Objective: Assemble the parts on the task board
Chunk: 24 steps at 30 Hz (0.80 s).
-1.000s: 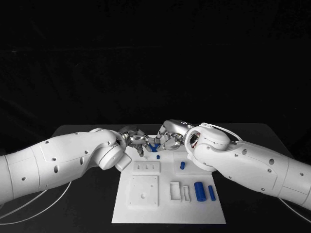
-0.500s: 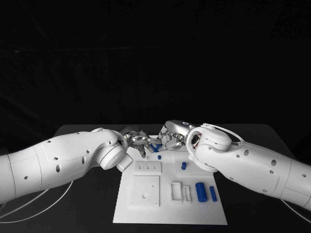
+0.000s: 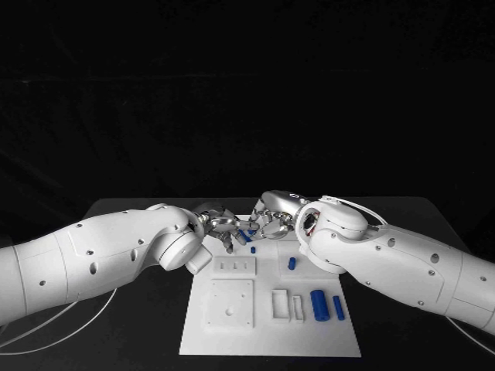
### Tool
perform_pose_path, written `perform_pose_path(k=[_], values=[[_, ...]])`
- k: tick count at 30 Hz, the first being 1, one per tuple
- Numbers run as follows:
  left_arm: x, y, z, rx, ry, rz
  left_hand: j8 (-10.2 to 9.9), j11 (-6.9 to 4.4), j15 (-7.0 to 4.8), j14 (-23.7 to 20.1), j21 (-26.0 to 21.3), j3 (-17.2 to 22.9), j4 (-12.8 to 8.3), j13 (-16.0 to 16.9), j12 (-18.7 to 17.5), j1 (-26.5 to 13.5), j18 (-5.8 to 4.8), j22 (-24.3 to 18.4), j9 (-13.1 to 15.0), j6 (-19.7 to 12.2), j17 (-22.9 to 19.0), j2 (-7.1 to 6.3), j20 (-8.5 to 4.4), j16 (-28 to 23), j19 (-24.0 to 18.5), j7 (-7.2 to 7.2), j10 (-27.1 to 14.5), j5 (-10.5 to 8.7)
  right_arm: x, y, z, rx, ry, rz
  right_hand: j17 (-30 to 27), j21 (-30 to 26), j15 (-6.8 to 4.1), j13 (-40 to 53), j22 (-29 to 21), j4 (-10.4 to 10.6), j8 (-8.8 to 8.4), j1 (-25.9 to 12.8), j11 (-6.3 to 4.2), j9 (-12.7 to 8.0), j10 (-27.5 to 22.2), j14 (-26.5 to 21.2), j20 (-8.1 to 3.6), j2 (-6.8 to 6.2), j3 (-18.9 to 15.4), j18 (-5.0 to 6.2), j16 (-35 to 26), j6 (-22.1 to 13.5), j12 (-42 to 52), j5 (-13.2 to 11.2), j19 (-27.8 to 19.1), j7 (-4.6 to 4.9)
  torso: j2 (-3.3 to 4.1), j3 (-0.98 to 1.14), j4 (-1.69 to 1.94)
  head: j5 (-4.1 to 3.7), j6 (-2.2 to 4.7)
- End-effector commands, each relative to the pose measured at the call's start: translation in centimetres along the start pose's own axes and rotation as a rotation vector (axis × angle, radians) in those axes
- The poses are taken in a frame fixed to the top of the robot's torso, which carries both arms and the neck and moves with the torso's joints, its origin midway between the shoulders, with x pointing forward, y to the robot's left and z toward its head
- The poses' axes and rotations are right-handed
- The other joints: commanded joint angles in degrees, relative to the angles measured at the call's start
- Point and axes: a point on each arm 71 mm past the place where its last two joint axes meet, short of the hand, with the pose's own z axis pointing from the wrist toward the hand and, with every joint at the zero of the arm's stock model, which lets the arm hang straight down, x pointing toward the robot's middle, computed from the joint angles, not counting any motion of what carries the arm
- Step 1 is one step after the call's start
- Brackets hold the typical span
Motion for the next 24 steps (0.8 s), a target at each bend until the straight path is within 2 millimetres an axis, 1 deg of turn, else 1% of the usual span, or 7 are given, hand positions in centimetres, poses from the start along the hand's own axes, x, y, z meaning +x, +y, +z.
perform_pose_path(k=[1, 6, 11, 16, 20, 22, 24], values=[[0.56, -0.18, 0.07, 0.005, 0.030, 0.000, -0.13, 0.21, 0.19, -0.13, -0.51, -1.10, 0.74, 0.09, -0.12, 0.68, -0.51, 0.12, -0.52, 0.41, 0.03, -0.16, 0.26, -0.21, -0.02, -0.02, -0.01, -0.20, -0.09, 0.28, 0.05, -0.013, -0.006, -0.006, 0.00, 0.20, -0.47, -0.02, 7.42, -0.10, 0.21, 0.03, -0.28, 0.06, 0.07, -0.07, -0.09, 0.33, -0.09, -0.48, -0.17, 3.35, -0.28, 0.32, 0.96, -0.88, -0.03, 0.00, 0.02, -0.08, -0.04], [0.69, -0.16, 0.13, 0.007, 0.031, 0.001, -0.15, 0.14, 0.12, -0.01, -0.41, -0.59, 0.41, 0.17, 0.02, 1.24, -0.49, 0.24, -0.70, 0.36, 0.07, 0.41, 0.20, -0.08, 0.08, -0.09, 0.06, 0.35, -0.08, 0.19, 0.04, -0.010, -0.004, -0.006, 0.00, 0.29, -0.47, -0.04, 7.44, -0.21, 0.20, 0.02, -0.27, 0.11, 0.05, -0.08, -0.08, 0.33, -0.13, -0.49, -0.18, 3.34, -0.32, 0.41, 0.96, -0.88, -0.06, -0.01, 0.08, -0.15, -0.08], [0.60, -0.11, 0.13, 0.010, 0.024, -0.003, -0.02, 0.04, 0.01, 0.10, -0.26, 1.34, -0.65, 0.19, 0.12, 2.35, -0.48, 0.43, -0.47, 0.45, 0.20, 1.93, 0.09, 0.23, 0.12, -0.29, 0.25, 1.57, -0.05, 0.11, 0.04, -0.008, 0.001, -0.008, 0.00, 0.29, -0.47, -0.04, 7.44, -0.21, 0.20, 0.02, -0.27, 0.11, 0.05, -0.08, -0.08, 0.33, -0.13, -0.49, -0.18, 3.34, -0.32, 0.41, 0.96, -0.88, -0.04, -0.02, 0.02, -0.12, 0.00], [0.44, 0.01, 0.09, 0.012, 0.018, -0.007, 0.10, -0.04, -0.03, 0.03, -0.08, 3.66, -1.71, 0.20, 0.25, 1.31, -0.48, 0.75, 1.93, 0.30, 0.38, 2.06, 0.03, 0.55, 0.03, -0.43, 0.33, 1.74, -0.03, -0.01, 0.02, -0.006, 0.007, -0.010, 0.00, 0.29, -0.47, -0.04, 7.44, -0.21, 0.20, 0.02, -0.27, 0.11, 0.05, -0.08, -0.08, 0.33, -0.13, -0.49, -0.18, 3.34, -0.32, 0.41, 0.96, -0.88, -0.02, -0.05, 0.04, -0.26, 0.05], [0.27, 0.12, 0.05, 0.011, 0.013, -0.009, 0.18, -0.12, -0.10, 0.03, -0.01, 5.59, -2.28, 0.43, 0.72, 0.45, -0.47, 1.01, 4.84, 0.31, 0.46, 2.29, -0.02, 0.76, 0.02, -0.53, 0.34, 1.94, -0.01, -0.09, -0.01, -0.005, 0.011, -0.011, 0.00, 0.29, -0.47, -0.04, 7.44, -0.21, 0.20, 0.02, -0.27, 0.11, 0.05, -0.08, -0.08, 0.33, -0.13, -0.49, -0.18, 3.34, -0.32, 0.41, 0.96, -0.88, -0.01, -0.04, 0.05, -0.29, 0.01], [0.23, 0.15, 0.04, 0.011, 0.012, -0.009, 0.40, -0.23, -0.20, 0.07, 0.06, 6.36, -2.91, 0.60, 1.06, 0.27, -0.51, 1.16, 7.41, 0.34, 0.57, 2.19, -0.11, 0.99, 0.06, -0.70, 0.38, 1.96, 0.00, -0.13, -0.01, -0.003, 0.012, -0.011, 0.00, 0.29, -0.47, -0.04, 7.44, -0.21, 0.20, 0.02, -0.27, 0.11, 0.05, -0.08, -0.08, 0.33, -0.13, -0.49, -0.18, 3.34, -0.32, 0.41, 0.96, -0.88, -0.04, -0.02, 0.09, -0.26, -0.01], [0.23, 0.16, 0.03, 0.011, 0.011, -0.010, 0.30, -0.31, -0.26, 0.12, 0.14, 6.85, -3.52, 0.65, 1.19, 0.55, -0.50, 1.26, 8.12, 0.63, 0.67, 2.14, -0.17, 1.15, 0.08, -0.80, 0.52, 1.92, 0.01, -0.18, 0.00, -0.001, 0.013, -0.012, 0.00, 0.29, -0.47, -0.04, 7.44, -0.21, 0.20, 0.02, -0.27, 0.11, 0.05, -0.08, -0.08, 0.33, -0.13, -0.49, -0.18, 3.34, -0.32, 0.41, 0.96, -0.88, -0.06, -0.03, 0.11, -0.27, -0.02]])
